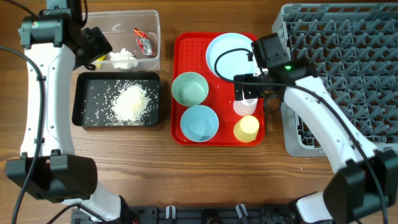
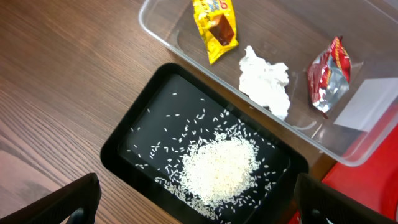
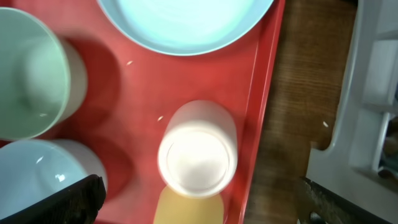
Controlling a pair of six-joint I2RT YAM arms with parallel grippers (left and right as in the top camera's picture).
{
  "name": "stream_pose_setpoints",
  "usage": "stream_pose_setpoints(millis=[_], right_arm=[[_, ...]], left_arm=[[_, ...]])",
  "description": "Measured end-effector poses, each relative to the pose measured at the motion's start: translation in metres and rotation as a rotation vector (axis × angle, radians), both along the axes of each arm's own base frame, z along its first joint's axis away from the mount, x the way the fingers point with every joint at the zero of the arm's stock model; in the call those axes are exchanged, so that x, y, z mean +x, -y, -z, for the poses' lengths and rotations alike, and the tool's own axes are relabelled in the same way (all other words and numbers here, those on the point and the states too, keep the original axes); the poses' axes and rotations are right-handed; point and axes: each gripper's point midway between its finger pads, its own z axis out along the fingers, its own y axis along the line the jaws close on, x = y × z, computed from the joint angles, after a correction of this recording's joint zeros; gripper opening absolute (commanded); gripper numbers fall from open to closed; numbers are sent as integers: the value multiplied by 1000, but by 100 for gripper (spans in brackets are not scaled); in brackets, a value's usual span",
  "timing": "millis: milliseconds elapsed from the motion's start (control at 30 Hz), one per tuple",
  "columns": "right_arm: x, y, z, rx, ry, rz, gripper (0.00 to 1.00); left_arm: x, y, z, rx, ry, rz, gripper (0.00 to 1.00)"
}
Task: Sort waste into correct bins and load items into the dishwasher rack
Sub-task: 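Move the right gripper to the white cup and grasp it, then carry the white cup with the right gripper into the dish rack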
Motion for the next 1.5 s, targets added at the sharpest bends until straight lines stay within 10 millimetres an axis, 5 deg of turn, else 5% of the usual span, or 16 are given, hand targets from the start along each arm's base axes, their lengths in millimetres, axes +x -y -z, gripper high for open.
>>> stream_pose_setpoints(millis=[133, 200, 267, 633, 733, 800, 1100, 1133, 1167, 1333, 1500], right_arm=[[5, 1, 36, -41, -80, 4, 98], [8, 0, 46, -46, -93, 4, 82], [13, -2, 53, -45, -88, 2, 77], [7, 0, 91, -74, -190, 26, 77], [5, 0, 101, -82, -213, 30, 56], [6, 1, 101, -82, -211, 41, 53], [4, -13, 84, 0, -256, 28, 65], [8, -13, 68, -6, -257, 25, 92], [20, -15, 53, -2, -222, 21, 100], [-4, -2, 36, -65, -328, 54, 100], [-22, 6, 64, -91, -380, 104, 100]], left_arm=[[-1, -4, 0, -2, 1, -13, 100], [-1, -4, 0, -2, 0, -13, 100], [-1, -4, 0, -2, 0, -13, 100], [-1, -4, 0, -2, 0, -13, 100], [-1, -4, 0, -2, 1, -13, 100], [-1, -4, 0, -2, 0, -13, 100], [-1, -4, 0, -2, 0, -13, 100], [-1, -4, 0, -2, 0, -13, 100], [-1, -4, 0, -1, 0, -13, 100], [-1, -4, 0, -2, 0, -13, 100], [-1, -4, 0, -2, 1, -13, 100]])
